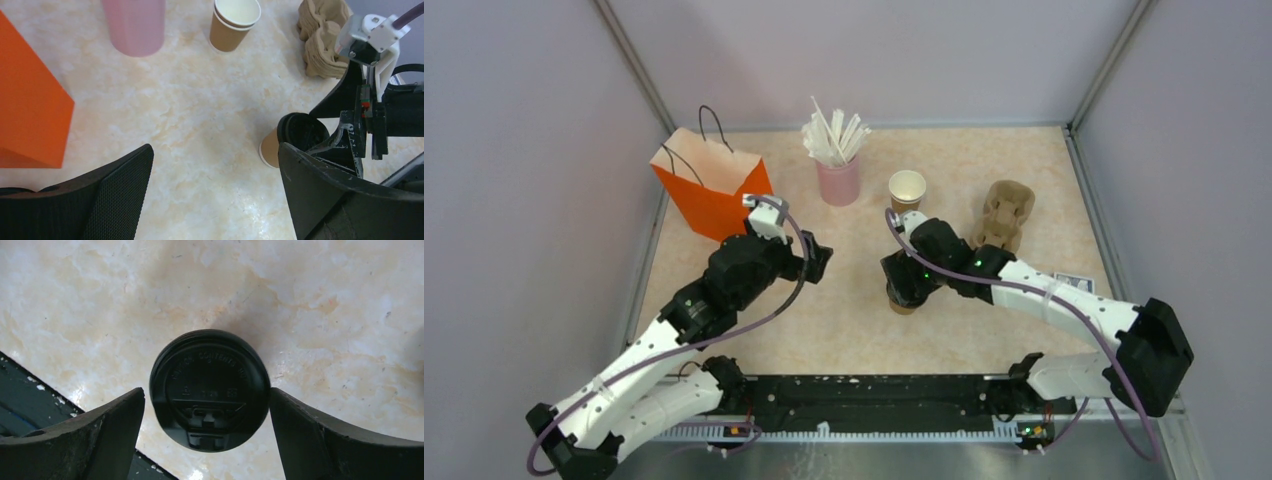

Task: Pack the takeout coffee

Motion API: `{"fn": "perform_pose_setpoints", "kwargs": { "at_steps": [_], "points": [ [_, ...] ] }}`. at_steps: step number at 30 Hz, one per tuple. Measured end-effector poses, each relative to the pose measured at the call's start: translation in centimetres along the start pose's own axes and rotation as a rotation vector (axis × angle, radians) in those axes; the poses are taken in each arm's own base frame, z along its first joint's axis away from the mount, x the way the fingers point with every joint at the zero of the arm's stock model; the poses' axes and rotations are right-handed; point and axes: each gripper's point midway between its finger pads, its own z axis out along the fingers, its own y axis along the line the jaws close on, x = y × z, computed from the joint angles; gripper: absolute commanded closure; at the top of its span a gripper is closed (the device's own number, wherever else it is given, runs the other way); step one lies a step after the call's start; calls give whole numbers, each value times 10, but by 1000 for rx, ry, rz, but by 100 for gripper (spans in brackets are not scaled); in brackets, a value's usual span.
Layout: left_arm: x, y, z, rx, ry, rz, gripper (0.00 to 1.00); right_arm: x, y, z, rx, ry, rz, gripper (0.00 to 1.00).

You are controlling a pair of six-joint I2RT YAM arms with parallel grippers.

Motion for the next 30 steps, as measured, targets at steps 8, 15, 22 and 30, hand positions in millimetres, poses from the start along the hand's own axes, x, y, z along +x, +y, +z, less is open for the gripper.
{"fn": "perform_pose_setpoints", "kwargs": {
  "at_steps": [8, 15, 22, 30],
  "points": [
    [-2, 14, -15, -39, -60, 30, 1, 4, -4, 0, 31, 24, -16, 14],
    [32, 9, -3, 6, 26, -8, 15, 2, 2, 1, 42, 19, -43, 15],
    [115, -17, 23, 180, 230, -161, 24, 0, 6, 6, 46, 14, -30, 19],
    [157, -47, 42, 332, 365, -303, 33, -3, 7, 7, 41, -15, -12, 23]
  ]
}}
